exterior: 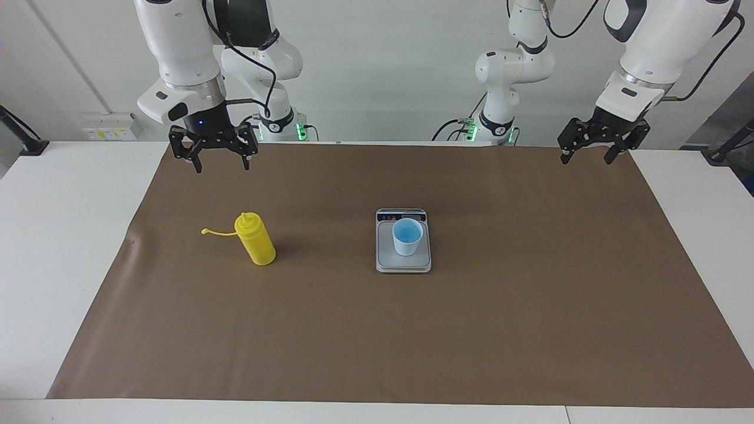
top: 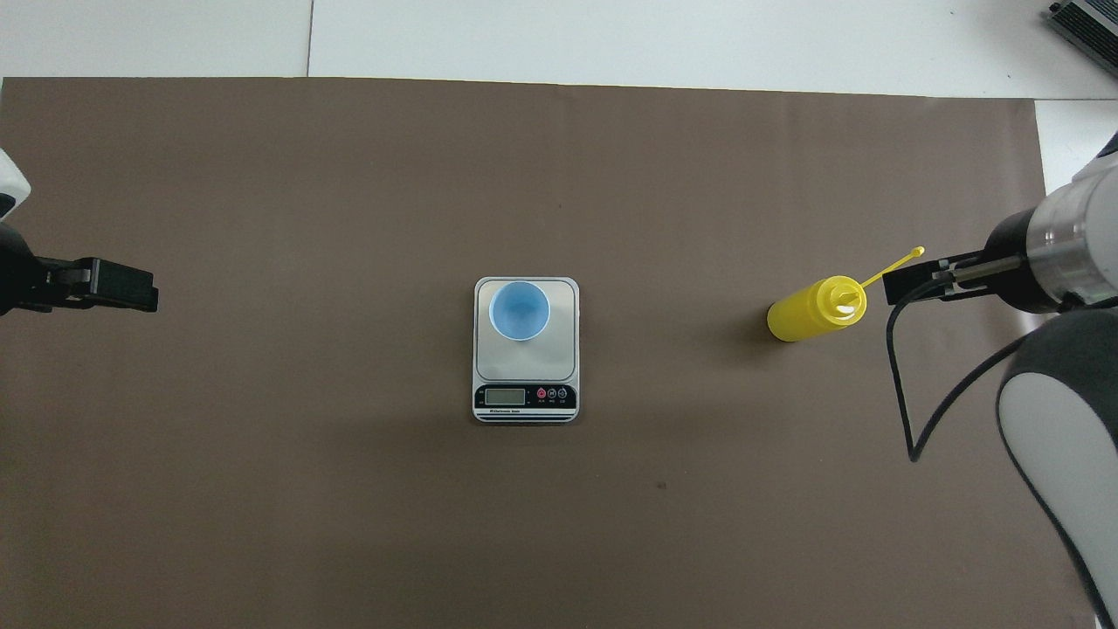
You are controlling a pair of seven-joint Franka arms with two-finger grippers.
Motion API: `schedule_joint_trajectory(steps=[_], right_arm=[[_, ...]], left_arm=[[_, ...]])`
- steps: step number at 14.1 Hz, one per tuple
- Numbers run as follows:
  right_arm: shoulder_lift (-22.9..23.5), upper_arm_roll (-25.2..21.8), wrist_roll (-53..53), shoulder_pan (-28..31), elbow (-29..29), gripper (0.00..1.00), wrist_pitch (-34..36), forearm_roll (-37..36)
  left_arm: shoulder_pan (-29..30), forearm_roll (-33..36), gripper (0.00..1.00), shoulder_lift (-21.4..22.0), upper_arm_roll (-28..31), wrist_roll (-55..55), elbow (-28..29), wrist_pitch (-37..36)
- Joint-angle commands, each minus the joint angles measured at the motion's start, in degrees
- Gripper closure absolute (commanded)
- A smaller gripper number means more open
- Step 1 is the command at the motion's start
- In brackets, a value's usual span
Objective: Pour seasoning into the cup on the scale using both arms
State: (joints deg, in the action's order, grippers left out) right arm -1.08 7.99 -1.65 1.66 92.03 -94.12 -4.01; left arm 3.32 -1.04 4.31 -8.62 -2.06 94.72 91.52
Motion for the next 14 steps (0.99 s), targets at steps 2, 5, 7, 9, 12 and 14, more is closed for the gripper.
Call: schedule_joint_trajectory(steps=[2, 5, 7, 9, 12, 14], right_arm=[[2.67, 1.15, -7.75, 0.19, -3.35, 0.0, 3.14, 3.21], [1.52, 0.89, -7.23, 1.85, -1.86, 0.0, 5.08, 6.29], [1.52, 0.89, -7.05, 2.12, -1.86, 0.0, 4.91, 6.48], [1.52, 0.89, -7.49, 1.51, -1.86, 0.0, 4.47, 5.95], [1.52, 0.89, -7.67, 1.42, -1.77, 0.0, 4.99, 5.33], [1.43, 0.89, -10.2, 1.33, -1.77, 0.0, 4.91, 5.42]], left_arm=[[0.63, -0.8, 0.0, 1.76, -0.08, 0.3, 1.96, 0.76], [0.63, -0.8, 0.0, 1.76, -0.08, 0.3, 1.96, 0.76], [0.63, -0.8, 0.0, 1.76, -0.08, 0.3, 1.96, 0.76], [0.63, -0.8, 0.0, 1.76, -0.08, 0.3, 1.96, 0.76], [0.63, -0.8, 0.0, 1.76, -0.08, 0.3, 1.96, 0.76], [0.63, -0.8, 0.0, 1.76, -0.08, 0.3, 1.96, 0.76]])
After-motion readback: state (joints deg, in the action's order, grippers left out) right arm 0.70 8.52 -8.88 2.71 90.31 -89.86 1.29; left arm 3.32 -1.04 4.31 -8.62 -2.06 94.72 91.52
